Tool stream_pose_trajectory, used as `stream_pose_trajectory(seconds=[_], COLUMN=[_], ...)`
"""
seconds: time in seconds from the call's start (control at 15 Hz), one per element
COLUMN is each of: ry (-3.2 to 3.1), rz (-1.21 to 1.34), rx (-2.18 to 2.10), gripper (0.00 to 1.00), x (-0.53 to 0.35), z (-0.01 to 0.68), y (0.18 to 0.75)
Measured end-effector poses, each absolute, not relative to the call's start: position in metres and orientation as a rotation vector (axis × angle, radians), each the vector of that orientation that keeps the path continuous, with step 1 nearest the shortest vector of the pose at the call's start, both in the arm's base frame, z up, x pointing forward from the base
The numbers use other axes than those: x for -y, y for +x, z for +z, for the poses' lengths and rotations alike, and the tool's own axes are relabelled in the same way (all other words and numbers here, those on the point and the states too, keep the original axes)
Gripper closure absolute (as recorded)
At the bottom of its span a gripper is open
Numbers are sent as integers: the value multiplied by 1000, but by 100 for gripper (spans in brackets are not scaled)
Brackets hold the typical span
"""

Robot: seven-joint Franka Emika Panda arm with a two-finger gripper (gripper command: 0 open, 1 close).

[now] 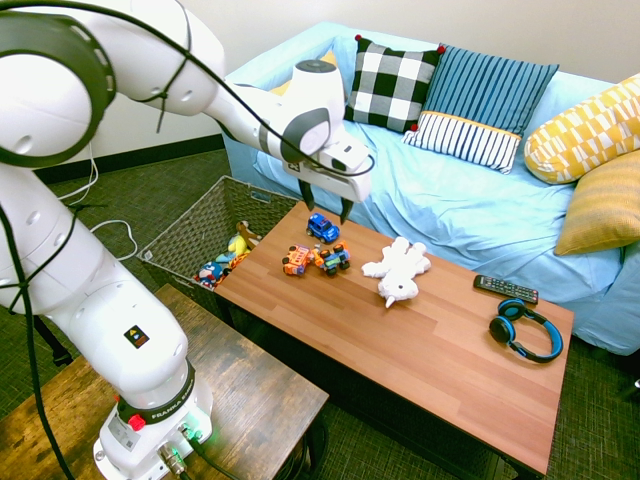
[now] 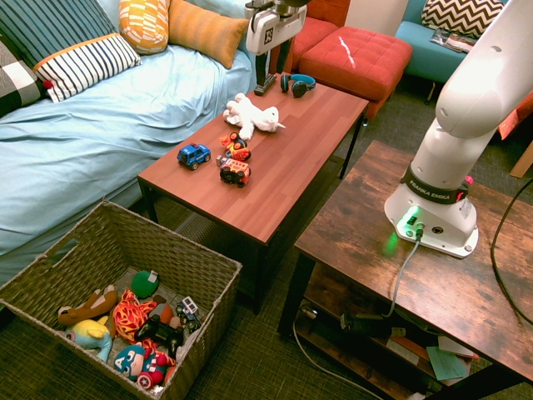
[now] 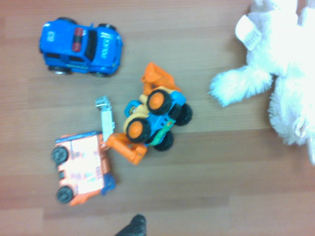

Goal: Put the stuffed toy in the basket

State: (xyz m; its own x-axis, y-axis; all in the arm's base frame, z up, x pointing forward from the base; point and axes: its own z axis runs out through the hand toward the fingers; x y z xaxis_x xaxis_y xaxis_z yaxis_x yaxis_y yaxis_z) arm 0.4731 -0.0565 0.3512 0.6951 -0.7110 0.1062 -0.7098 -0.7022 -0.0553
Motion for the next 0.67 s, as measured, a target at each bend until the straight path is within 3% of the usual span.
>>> stream_pose_trajectory(seconds=[0.67], ry=[-2871], rz=[-227], rx=[-1353], gripper=[0], x=[163], z=[263], y=[538])
